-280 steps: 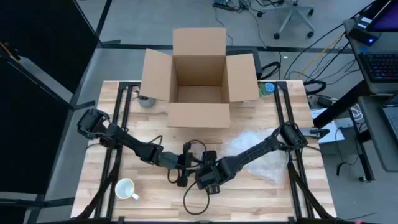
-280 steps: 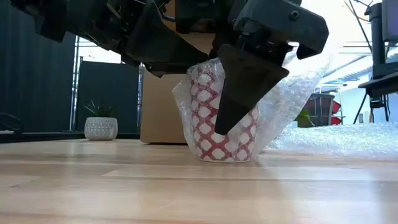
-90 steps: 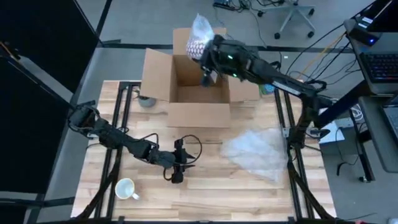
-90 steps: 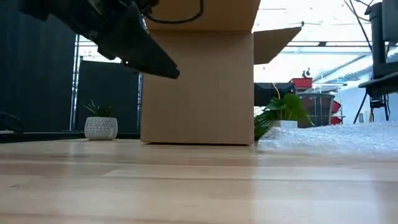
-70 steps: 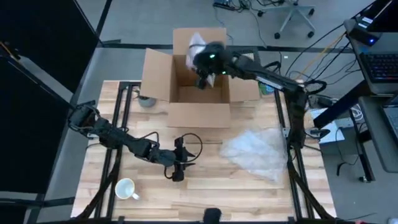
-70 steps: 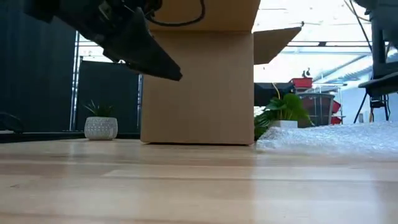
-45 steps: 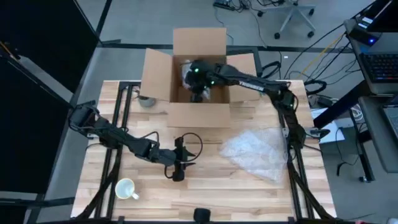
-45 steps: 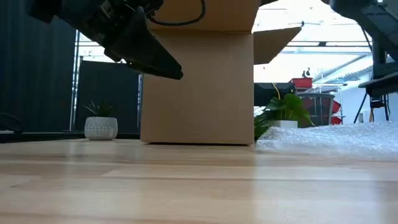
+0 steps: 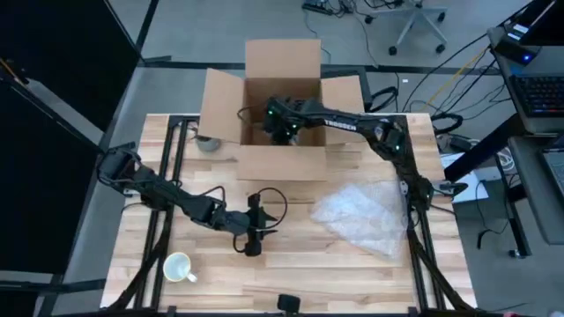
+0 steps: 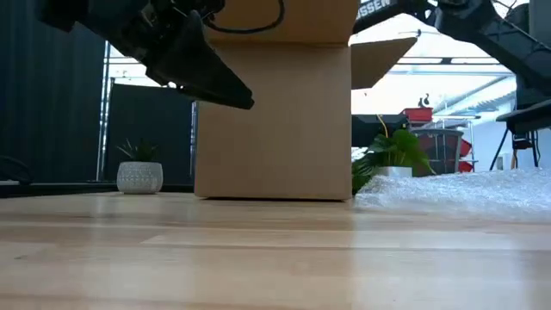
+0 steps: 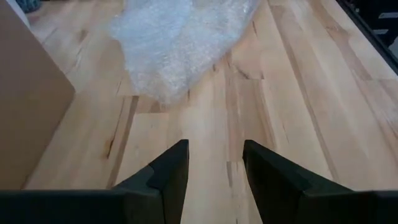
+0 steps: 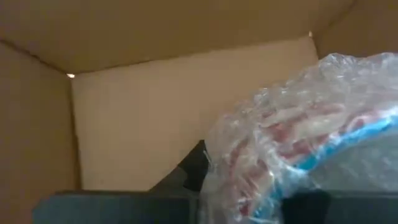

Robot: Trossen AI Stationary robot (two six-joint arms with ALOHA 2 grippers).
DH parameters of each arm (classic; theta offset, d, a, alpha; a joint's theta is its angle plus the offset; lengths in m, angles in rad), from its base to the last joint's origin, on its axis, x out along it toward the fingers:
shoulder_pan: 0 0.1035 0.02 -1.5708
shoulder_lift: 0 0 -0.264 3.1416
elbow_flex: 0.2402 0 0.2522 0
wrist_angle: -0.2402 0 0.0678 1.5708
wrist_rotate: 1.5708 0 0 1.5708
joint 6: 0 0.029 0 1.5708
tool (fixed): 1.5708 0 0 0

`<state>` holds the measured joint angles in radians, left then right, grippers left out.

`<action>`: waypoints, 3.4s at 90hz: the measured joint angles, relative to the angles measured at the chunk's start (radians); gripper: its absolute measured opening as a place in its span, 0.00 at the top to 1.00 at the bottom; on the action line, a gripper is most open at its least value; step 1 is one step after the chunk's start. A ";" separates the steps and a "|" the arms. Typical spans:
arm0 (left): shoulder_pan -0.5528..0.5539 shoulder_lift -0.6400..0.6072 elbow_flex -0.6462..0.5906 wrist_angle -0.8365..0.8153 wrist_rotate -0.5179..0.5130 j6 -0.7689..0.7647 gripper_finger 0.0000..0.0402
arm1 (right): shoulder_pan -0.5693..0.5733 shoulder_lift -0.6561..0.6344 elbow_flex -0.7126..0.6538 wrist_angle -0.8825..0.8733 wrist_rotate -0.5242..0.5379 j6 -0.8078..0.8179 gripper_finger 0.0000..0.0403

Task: Wrap mug
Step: Put the wrapped red mug into the box, then wrap the orange mug with bubble wrap

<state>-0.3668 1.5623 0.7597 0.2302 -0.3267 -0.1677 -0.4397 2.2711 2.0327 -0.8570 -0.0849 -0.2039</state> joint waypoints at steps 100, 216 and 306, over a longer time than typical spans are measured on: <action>-0.023 0.000 0.000 -0.001 0.000 -0.011 0.64 | 0.006 0.013 -0.001 0.063 -0.027 0.105 0.34; -0.022 0.000 0.001 -0.004 0.000 -0.011 0.64 | 0.077 -0.409 0.008 -0.145 0.059 0.131 0.35; -0.037 0.000 0.000 0.019 -0.038 -0.056 0.64 | 0.931 -0.813 -0.773 -0.386 0.429 1.182 0.35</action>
<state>-0.4035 1.5620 0.7601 0.2492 -0.3645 -0.2239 0.4909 1.4577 1.2596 -1.2434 0.3446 0.9781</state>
